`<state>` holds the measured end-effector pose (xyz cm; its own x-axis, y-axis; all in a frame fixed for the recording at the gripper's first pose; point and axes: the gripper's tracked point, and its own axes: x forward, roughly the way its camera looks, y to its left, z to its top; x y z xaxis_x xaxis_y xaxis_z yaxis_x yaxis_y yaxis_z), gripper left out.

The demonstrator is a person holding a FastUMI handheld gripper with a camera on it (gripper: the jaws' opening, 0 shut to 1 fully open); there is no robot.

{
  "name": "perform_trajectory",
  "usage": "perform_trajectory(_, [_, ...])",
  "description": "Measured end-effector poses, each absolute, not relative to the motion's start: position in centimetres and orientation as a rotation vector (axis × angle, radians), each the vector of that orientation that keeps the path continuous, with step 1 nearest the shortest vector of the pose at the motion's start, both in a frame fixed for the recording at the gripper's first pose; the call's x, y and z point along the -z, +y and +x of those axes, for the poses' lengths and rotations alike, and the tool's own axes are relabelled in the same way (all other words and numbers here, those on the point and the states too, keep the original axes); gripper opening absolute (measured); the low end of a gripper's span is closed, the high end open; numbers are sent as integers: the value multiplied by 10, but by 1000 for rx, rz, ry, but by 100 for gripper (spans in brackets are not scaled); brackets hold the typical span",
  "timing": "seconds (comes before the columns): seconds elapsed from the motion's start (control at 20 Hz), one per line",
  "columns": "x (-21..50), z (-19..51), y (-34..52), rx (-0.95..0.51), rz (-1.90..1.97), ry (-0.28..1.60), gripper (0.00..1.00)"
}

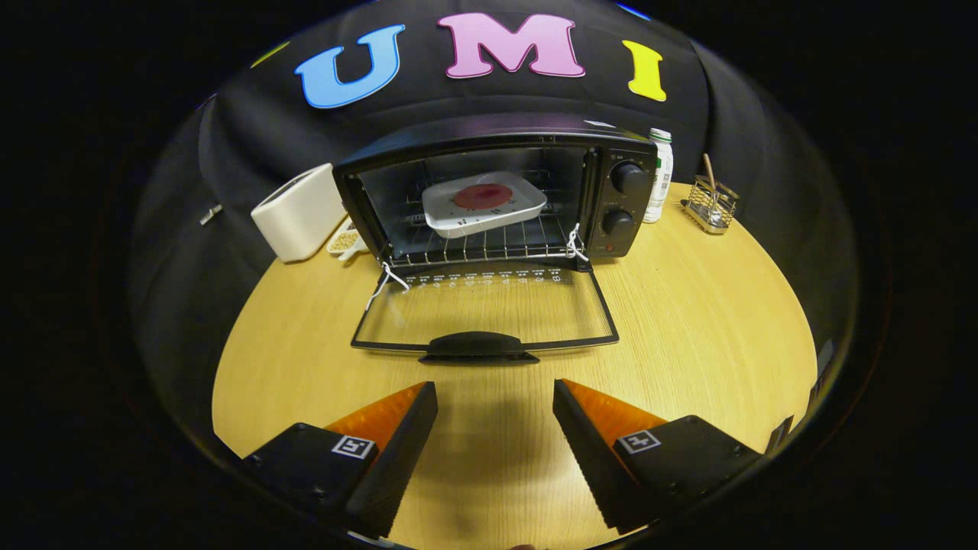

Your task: Open the toaster oven, put the food inside, and close the toaster oven door.

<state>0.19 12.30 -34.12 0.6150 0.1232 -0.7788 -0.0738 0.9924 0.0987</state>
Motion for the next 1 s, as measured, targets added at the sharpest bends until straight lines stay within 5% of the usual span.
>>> perform_trajectory(1.0, [406, 35, 142, -26, -29, 1038, 98])
